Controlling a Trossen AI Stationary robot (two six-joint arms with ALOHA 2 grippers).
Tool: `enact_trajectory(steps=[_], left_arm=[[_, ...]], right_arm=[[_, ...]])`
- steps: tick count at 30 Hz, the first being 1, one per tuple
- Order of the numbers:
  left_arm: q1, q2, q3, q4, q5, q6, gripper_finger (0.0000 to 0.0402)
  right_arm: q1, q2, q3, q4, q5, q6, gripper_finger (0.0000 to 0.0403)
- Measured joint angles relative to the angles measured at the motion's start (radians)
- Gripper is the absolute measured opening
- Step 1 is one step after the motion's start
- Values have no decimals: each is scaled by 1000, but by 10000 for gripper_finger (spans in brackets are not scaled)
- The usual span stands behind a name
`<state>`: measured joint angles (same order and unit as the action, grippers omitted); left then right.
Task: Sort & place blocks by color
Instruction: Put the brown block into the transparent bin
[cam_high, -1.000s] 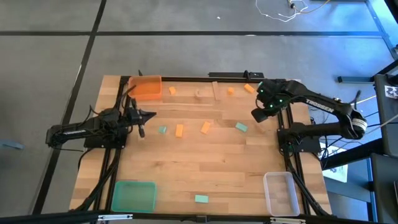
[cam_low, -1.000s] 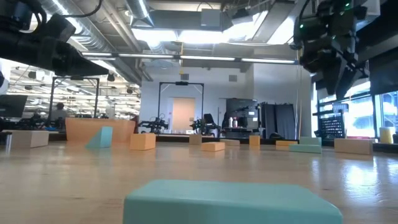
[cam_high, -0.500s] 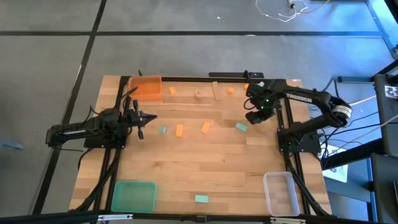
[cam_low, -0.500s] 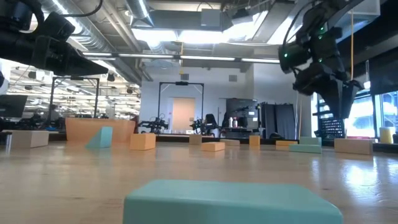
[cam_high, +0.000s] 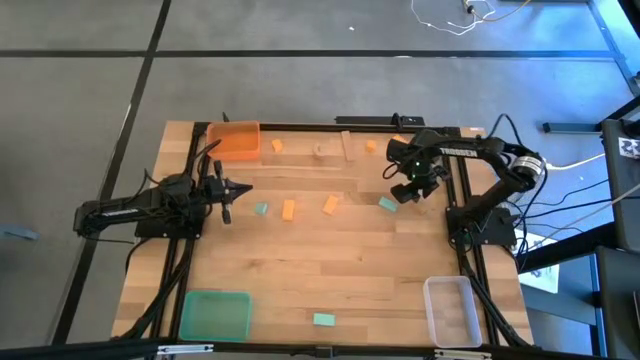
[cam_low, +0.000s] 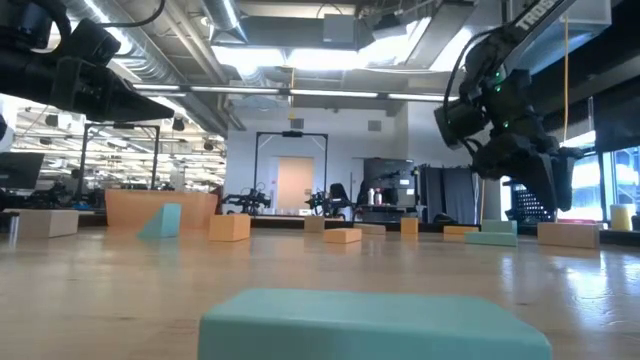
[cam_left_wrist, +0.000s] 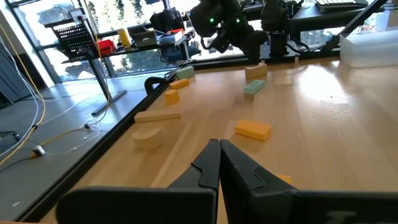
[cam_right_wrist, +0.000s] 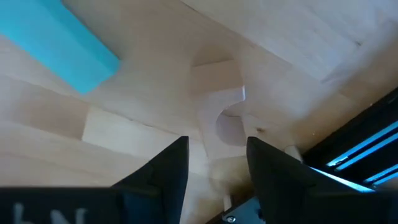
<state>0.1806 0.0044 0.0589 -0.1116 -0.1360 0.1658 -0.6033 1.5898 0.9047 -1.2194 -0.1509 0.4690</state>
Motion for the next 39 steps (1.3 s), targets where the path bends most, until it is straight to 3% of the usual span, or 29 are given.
enact_trajectory(steps=[19, 26, 34, 39], left_arm=[[0, 0, 1, 2, 0, 0, 0], [0, 0, 2, 2, 0, 0, 0], [0, 0, 2, 1, 0, 1, 0], [0, 0, 2, 1, 0, 1, 0]], right_arm=[[30, 215, 4, 126, -3, 22, 159], [37, 225, 5, 128, -7, 19, 110], [48, 227, 19, 110, 4, -51, 109], [85, 230, 105, 34, 44, -89, 109]])
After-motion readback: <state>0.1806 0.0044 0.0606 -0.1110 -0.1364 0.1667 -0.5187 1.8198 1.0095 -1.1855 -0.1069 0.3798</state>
